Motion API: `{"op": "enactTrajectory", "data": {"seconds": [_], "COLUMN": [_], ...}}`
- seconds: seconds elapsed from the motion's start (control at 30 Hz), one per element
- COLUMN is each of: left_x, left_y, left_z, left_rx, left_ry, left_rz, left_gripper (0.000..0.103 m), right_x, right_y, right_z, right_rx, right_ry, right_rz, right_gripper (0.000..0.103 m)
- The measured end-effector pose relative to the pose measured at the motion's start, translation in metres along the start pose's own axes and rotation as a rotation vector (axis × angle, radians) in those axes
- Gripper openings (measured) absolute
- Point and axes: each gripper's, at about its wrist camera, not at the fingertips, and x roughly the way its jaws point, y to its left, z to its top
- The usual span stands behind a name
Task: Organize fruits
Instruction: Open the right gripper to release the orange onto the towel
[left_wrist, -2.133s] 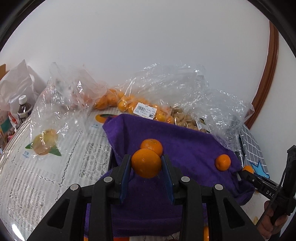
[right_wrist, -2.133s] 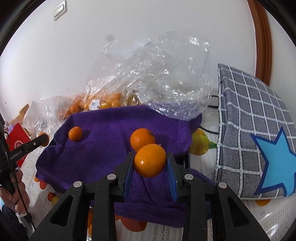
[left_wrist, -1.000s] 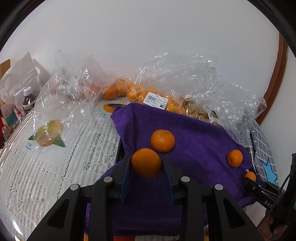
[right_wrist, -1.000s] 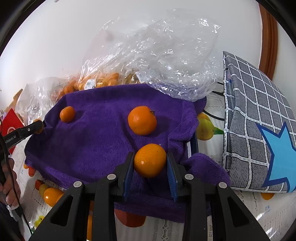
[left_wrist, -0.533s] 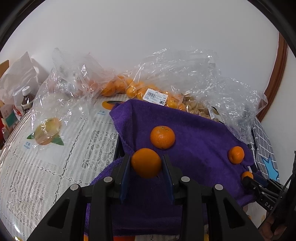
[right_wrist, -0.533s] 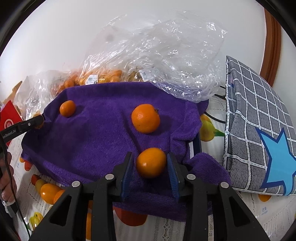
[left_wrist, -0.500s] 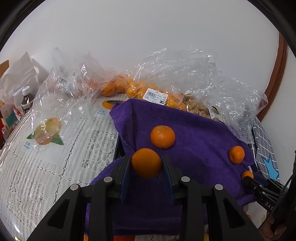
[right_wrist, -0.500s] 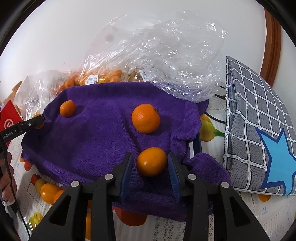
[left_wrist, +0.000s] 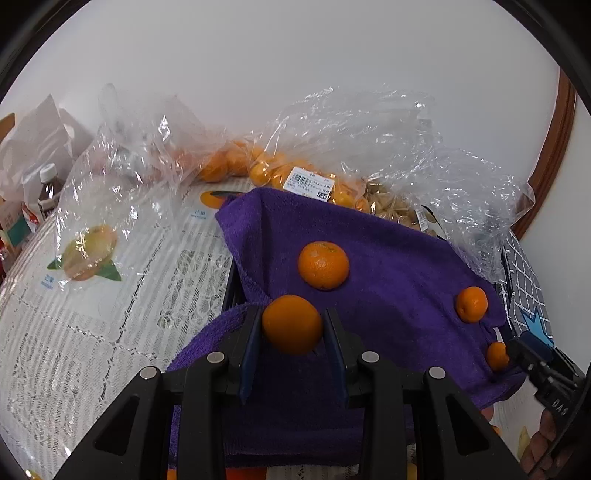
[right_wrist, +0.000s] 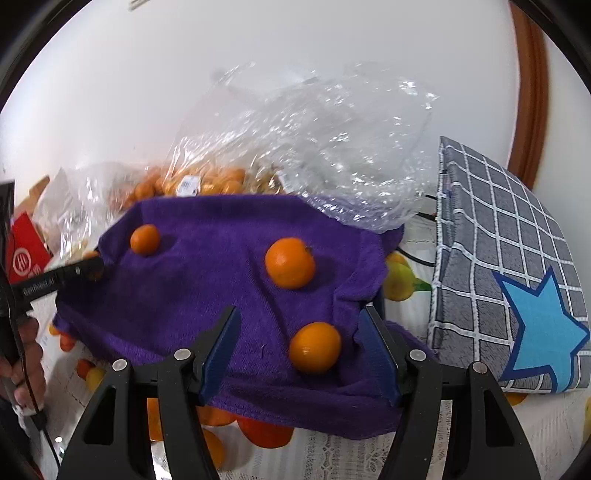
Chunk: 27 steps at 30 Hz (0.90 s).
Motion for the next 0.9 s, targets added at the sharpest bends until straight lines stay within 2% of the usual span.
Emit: {"op": "enactTrajectory", "data": {"seconds": [0.27,0.63,0.77,0.9], "left_x": [0.003,0.007,0.007,0.003], "left_y": [-0.011,-0.017,-0.02,-0.022], "left_z": [-0.005,-0.007,-0.008,-0.008], "left_rx": [0.054,0.087,0.107,0.118], "left_ry": [0.013,0.015,0.015,-0.002], "left_rz": [-0.025,-0.009,-0.014,-0.012], "left_gripper": [0.032,0.034,0.041,0.056], "right_x": [-0.007,-0.007,-0.005,-0.004], "right_y": [-0.016,-0.01,-0.006,-0.002], "right_z": [0.004,0.003,0.002,0.002], "right_rx": [0.114,0.099,0.084,0.068], "right_ry": [-0.024,-0.017,-0.01,-0.004], "right_rz": [0.038,0.046,0.041,0.031], "right_gripper": [0.066,0.066,0.066,0.066]}}
